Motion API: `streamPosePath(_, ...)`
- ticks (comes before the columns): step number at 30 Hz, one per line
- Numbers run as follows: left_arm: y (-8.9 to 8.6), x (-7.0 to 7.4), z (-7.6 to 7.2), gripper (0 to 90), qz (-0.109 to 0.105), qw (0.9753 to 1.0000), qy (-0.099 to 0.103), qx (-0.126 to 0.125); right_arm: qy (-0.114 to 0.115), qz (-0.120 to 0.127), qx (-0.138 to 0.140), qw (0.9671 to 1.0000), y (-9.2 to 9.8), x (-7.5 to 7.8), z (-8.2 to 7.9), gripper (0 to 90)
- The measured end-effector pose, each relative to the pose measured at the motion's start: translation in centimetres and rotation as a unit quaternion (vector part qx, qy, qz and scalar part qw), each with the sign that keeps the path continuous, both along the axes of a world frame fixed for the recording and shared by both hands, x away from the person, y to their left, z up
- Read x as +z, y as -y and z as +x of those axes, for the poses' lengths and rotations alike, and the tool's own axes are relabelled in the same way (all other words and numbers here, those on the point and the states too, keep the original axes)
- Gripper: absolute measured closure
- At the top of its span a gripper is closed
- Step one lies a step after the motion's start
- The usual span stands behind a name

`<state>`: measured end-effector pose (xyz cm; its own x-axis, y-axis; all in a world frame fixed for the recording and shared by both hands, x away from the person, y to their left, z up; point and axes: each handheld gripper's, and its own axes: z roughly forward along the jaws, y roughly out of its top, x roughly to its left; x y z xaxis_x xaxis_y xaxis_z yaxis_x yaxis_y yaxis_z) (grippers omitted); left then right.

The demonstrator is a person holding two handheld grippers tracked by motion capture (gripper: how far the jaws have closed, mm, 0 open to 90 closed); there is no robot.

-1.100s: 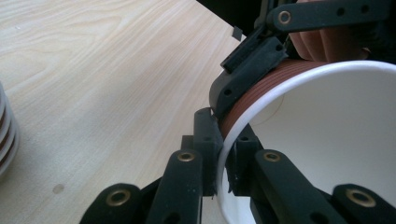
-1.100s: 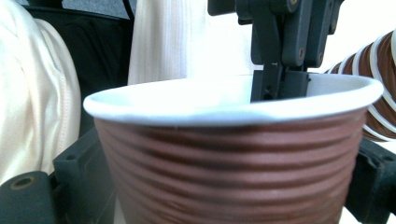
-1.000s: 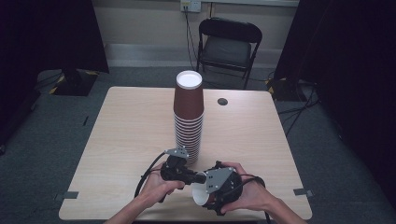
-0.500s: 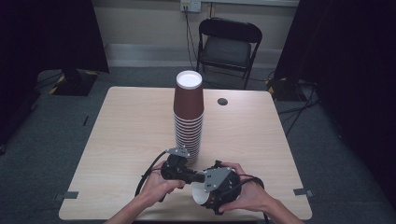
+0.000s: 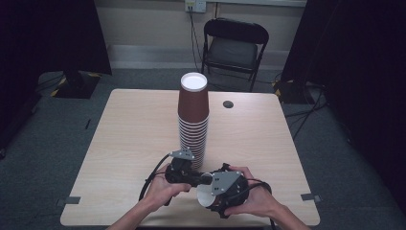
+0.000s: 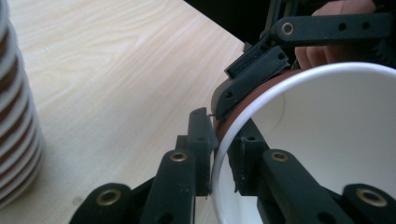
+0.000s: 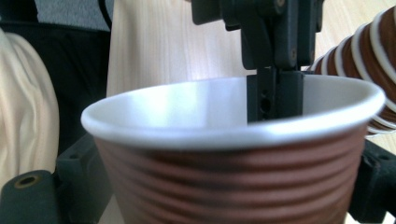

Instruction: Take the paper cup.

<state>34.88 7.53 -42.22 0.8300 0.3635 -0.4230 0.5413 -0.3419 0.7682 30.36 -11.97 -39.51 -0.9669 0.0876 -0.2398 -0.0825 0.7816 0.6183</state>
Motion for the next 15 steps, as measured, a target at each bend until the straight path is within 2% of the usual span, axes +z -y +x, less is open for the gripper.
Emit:
streamPosePath(4,-0.12,-0.01,-0.12,75.7,-0.002,0.9999,0.013,0.010,-0.005,0.012,-0.004,0.9999,0.04,-0.13,0.15,10.1)
streamPosePath(7,-0.25,-0.02,-0.24,73.7,-0.003,0.9996,0.025,0.011,-0.009,0.011,-0.008,0.9999,0.05,-0.25,0.20,10.1)
streamPosePath(10,-0.34,-0.01,-0.39,69.8,-0.002,0.9991,0.036,0.023,-0.012,0.015,-0.012,0.9997,0.09,-0.39,0.26,10.2)
streamPosePath(15,-0.63,-0.03,-0.51,64.7,-0.010,0.9983,0.045,0.036,-0.015,0.030,-0.024,0.9992,0.40,-0.50,0.50,10.3)
